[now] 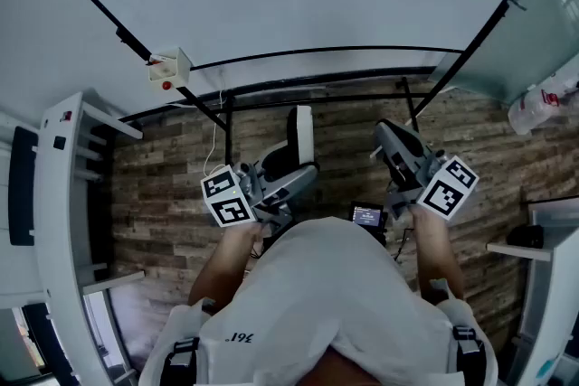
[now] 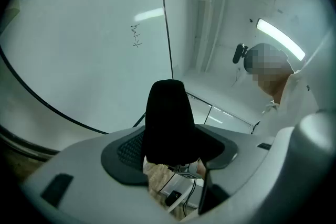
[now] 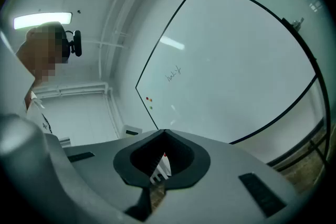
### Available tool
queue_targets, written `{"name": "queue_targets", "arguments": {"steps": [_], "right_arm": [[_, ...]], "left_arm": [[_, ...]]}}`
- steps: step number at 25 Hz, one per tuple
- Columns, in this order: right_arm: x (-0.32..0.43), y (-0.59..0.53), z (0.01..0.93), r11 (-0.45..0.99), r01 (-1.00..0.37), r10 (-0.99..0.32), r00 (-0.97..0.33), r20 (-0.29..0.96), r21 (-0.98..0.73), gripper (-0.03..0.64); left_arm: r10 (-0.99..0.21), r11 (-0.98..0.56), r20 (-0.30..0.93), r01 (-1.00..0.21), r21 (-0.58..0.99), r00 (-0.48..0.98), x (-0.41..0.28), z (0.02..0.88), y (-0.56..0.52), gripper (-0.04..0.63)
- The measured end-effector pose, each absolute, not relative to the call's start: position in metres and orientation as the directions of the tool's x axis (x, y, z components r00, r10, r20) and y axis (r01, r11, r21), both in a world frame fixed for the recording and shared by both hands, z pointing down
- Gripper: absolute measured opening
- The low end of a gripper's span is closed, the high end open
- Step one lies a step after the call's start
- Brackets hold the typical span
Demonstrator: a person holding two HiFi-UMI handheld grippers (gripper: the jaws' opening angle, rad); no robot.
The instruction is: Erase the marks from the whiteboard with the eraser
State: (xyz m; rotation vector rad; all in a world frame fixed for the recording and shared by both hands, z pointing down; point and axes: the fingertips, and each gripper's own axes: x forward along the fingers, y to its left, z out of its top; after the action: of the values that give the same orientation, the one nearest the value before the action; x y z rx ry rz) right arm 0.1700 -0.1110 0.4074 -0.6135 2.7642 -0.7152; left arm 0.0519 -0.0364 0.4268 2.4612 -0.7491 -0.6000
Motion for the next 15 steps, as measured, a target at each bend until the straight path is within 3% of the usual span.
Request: {"name": "queue_targets", "arguments": {"steps": [15], "right_arm": [[0.156, -0.106, 0.394, 0.823, -0.303, -0.412, -0.901, -0.138, -0.480, 0.031]], "left_arm": [[-0.587, -0.741, -0.251, -0.386, 0.549, 0.770, 0.059, 0.420, -0.039, 0.272]]}}
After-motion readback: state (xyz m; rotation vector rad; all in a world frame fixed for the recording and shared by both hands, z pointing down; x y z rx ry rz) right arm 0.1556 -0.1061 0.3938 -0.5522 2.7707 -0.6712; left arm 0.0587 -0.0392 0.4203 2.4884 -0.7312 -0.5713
